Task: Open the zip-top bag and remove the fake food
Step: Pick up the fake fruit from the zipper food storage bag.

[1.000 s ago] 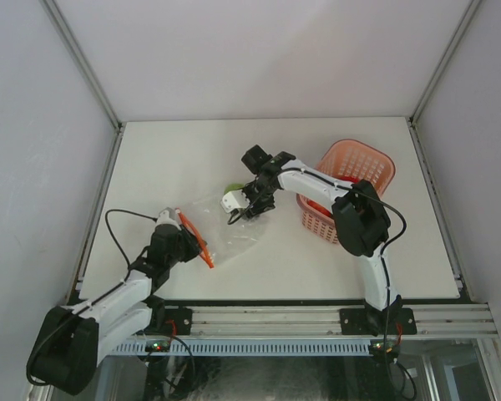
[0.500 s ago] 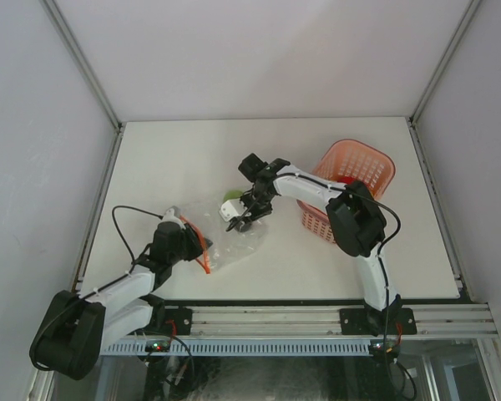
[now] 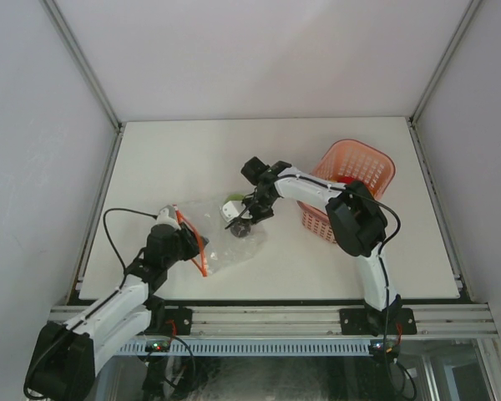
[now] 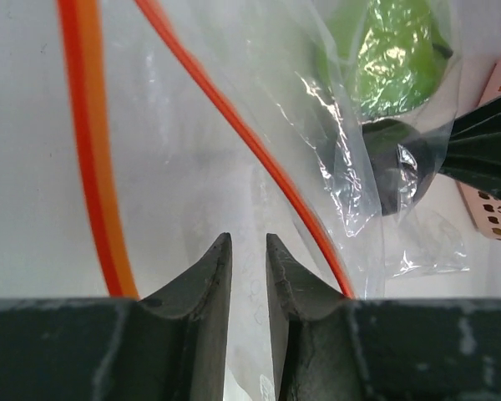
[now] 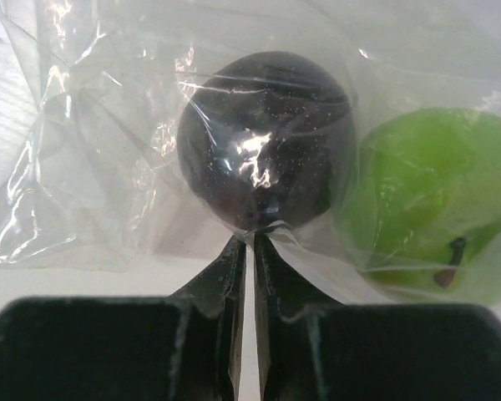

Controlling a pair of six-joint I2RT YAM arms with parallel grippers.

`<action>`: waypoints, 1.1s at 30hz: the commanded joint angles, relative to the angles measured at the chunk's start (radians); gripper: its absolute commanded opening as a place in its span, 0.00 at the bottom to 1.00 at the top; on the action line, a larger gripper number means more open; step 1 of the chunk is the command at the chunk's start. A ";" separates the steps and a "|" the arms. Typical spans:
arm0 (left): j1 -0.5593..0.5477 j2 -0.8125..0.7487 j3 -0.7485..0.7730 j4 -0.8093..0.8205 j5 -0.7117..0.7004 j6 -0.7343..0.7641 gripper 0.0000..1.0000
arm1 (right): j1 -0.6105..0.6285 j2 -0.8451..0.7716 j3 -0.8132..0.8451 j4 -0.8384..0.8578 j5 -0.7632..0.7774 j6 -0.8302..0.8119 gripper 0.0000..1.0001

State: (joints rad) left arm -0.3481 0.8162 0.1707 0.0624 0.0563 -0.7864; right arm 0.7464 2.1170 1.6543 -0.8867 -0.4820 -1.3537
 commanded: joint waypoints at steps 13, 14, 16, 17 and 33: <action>0.006 -0.309 0.014 -0.210 0.024 0.026 0.27 | 0.002 -0.192 -0.127 0.037 -0.137 0.113 0.02; 0.006 -0.318 0.005 -0.194 0.043 0.020 0.27 | 0.002 -0.200 -0.133 0.039 -0.146 0.119 0.02; 0.006 -0.321 -0.013 -0.154 0.075 0.006 0.27 | 0.006 -0.210 -0.146 0.046 -0.151 0.131 0.02; 0.007 -0.316 -0.020 -0.139 0.087 0.002 0.27 | 0.010 -0.214 -0.151 0.049 -0.147 0.135 0.03; 0.006 -0.211 -0.037 -0.029 0.173 -0.003 0.26 | 0.071 -0.214 -0.206 0.159 -0.061 0.151 0.53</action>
State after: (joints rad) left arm -0.3481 0.5941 0.1513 -0.0307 0.1925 -0.7853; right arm 0.8040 1.8812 1.4147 -0.7872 -0.5720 -1.2251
